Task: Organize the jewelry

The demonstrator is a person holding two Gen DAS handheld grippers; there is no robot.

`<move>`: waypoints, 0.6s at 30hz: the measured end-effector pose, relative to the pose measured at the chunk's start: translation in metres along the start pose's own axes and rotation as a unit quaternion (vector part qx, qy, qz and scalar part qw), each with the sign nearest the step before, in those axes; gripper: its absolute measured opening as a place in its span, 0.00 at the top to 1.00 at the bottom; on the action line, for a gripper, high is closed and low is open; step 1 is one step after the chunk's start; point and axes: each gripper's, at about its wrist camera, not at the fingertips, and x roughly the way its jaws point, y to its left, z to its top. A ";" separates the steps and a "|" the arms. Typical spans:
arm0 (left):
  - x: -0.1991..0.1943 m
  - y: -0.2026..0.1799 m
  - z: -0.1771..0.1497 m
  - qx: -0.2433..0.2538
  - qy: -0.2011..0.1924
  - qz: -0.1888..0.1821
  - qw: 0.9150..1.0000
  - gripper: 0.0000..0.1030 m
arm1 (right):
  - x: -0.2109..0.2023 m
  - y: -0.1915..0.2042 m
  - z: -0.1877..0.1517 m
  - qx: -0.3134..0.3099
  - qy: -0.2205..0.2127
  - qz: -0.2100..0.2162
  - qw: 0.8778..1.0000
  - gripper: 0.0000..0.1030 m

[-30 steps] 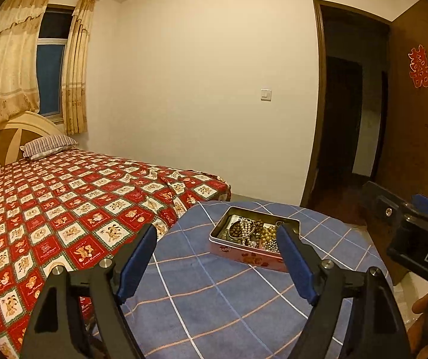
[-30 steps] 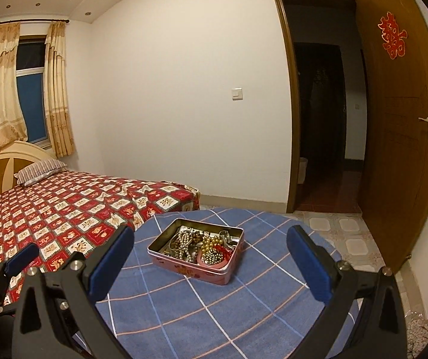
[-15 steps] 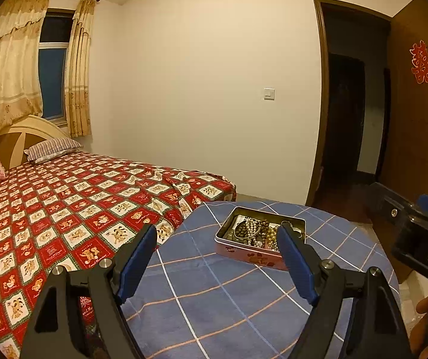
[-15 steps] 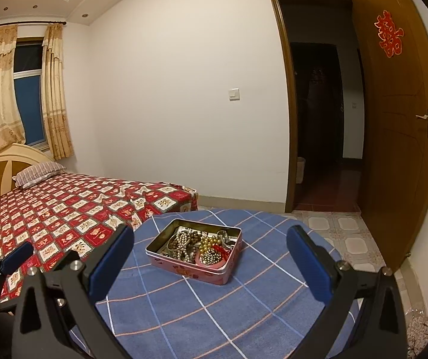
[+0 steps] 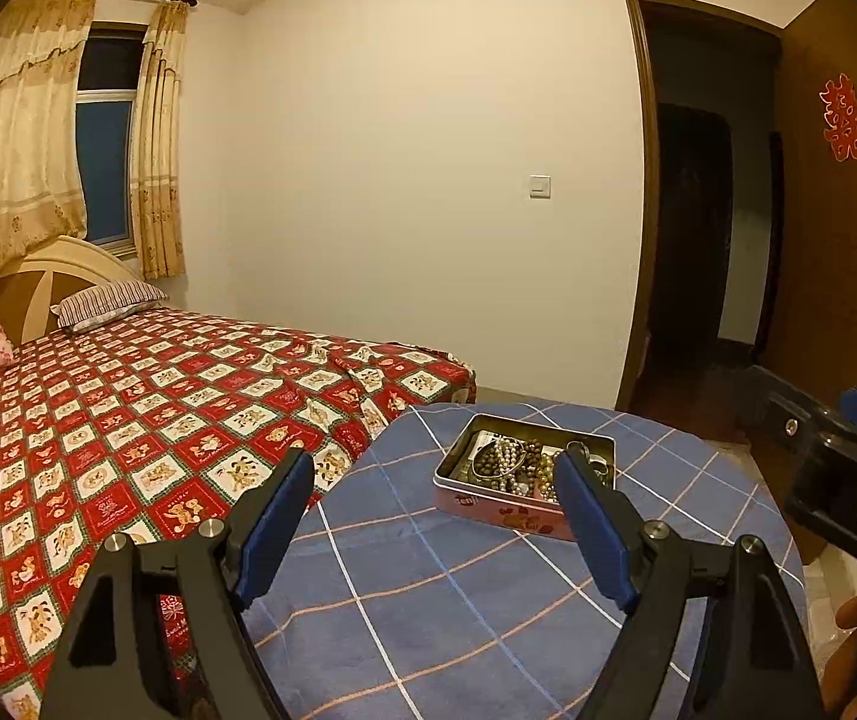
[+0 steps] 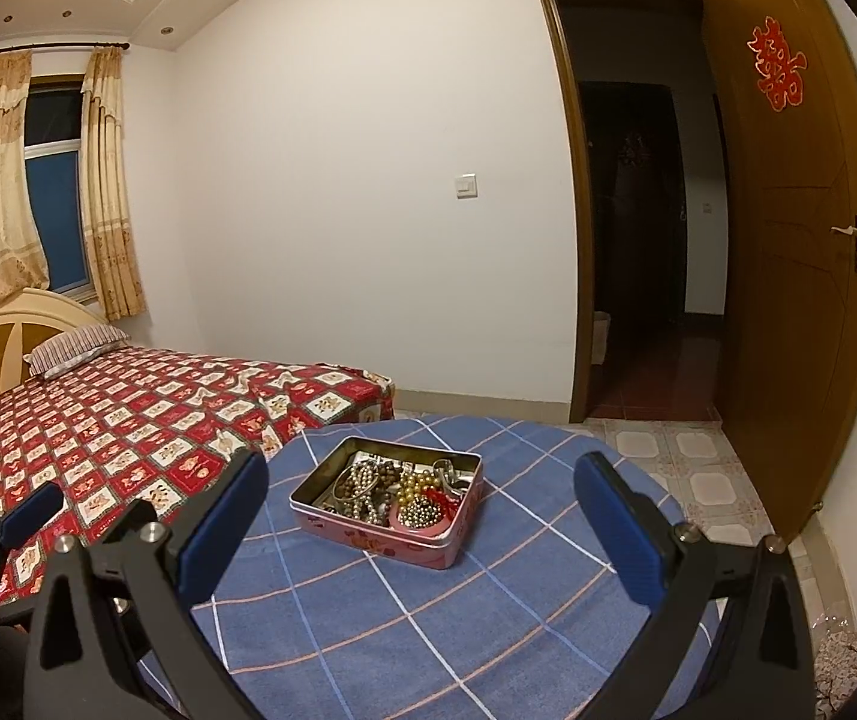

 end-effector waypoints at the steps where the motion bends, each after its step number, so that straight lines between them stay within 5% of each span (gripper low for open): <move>1: 0.000 0.000 0.000 -0.001 -0.001 0.000 1.000 0.20 | 0.000 0.000 0.000 0.000 0.000 0.000 1.000 0.00; 18: -0.002 0.001 0.000 0.000 -0.004 0.000 1.000 0.20 | 0.001 0.000 0.001 0.001 -0.003 -0.002 1.000 0.00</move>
